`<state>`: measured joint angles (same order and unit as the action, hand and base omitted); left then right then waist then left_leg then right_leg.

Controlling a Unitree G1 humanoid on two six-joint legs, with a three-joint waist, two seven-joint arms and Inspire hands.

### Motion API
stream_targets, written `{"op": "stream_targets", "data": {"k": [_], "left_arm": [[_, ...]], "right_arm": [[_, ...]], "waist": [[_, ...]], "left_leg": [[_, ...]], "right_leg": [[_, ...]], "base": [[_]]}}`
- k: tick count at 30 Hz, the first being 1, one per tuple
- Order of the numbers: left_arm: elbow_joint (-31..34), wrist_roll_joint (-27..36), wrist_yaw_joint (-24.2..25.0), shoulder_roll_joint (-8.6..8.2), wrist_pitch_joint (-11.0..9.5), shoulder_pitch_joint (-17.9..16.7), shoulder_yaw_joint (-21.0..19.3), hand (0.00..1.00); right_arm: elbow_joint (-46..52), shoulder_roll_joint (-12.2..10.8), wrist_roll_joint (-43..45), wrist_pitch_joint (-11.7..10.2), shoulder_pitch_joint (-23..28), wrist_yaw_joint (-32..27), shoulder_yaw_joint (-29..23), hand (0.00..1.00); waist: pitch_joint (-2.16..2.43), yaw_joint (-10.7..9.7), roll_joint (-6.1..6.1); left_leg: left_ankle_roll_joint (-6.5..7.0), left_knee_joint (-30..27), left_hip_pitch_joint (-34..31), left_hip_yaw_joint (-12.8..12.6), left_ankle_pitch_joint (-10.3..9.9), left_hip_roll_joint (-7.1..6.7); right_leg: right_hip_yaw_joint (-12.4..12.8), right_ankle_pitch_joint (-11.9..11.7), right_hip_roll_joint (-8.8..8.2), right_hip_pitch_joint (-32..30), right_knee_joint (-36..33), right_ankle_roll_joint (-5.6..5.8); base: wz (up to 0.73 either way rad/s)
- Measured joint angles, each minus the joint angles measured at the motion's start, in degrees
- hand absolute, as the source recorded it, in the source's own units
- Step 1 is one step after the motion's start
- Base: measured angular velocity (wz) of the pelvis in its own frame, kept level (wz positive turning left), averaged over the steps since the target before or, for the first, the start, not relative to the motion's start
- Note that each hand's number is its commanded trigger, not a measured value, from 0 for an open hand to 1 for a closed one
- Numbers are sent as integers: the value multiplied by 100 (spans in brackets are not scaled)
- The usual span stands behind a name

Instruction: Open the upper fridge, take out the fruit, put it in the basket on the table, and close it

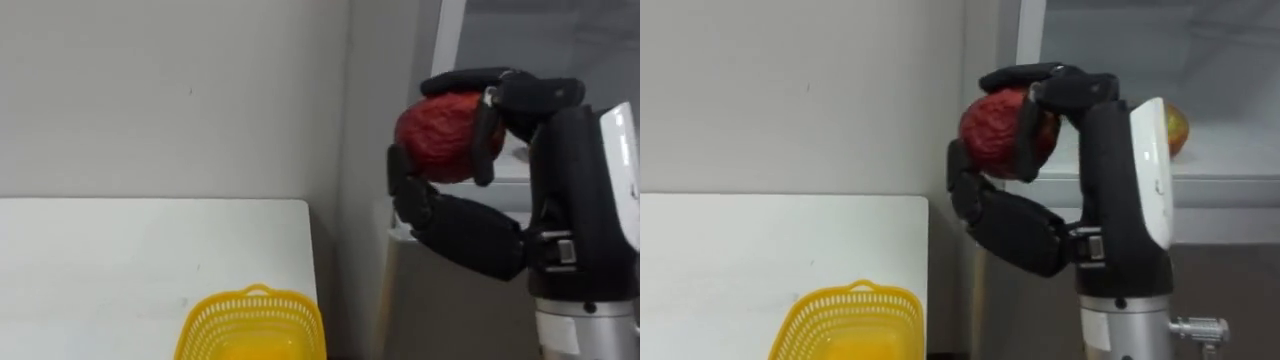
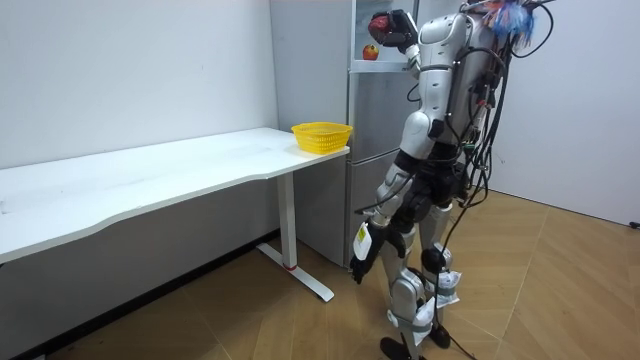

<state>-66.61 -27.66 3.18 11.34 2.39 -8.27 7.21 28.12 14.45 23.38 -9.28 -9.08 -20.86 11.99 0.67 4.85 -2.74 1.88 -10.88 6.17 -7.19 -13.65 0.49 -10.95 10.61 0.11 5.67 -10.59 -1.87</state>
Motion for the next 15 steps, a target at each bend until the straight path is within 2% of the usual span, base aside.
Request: {"op": "stream_targets", "data": {"k": [3, 8, 11, 15], "left_arm": [[-3, 3, 3, 17, 0, 45, 105, 0], [-29, 4, 103, 50, -5, 143, 232, 0], [-28, -3, 132, 119, -30, 216, 248, 0], [-27, -7, 261, 113, -28, 234, 214, 0]], "right_arm": [[4, -3, 151, -2, -5, 212, 179, 100], [1, 3, 193, -9, -14, 504, 438, 100], [-66, 23, 485, -16, -32, 619, 587, 100], [-261, 42, 883, -2, -38, 834, 706, 100]], "waist": [[-12, 27, -108], [-28, 145, -163], [-67, 223, -217], [-117, 358, -294]], "left_leg": [[1, -8, -13, 85, 0, -10], [5, 32, -20, 148, -2, -24], [3, 24, -55, 226, -1, -27], [-8, 14, -82, 292, 8, -25]], "right_leg": [[-41, -1, 2, 10, -2, 1], [-134, -1, 2, 27, -1, 3], [-210, -1, 1, 22, -1, 3], [-333, -1, -4, 24, 4, 3]], "base": [[8], [7], [11], [8]]}}
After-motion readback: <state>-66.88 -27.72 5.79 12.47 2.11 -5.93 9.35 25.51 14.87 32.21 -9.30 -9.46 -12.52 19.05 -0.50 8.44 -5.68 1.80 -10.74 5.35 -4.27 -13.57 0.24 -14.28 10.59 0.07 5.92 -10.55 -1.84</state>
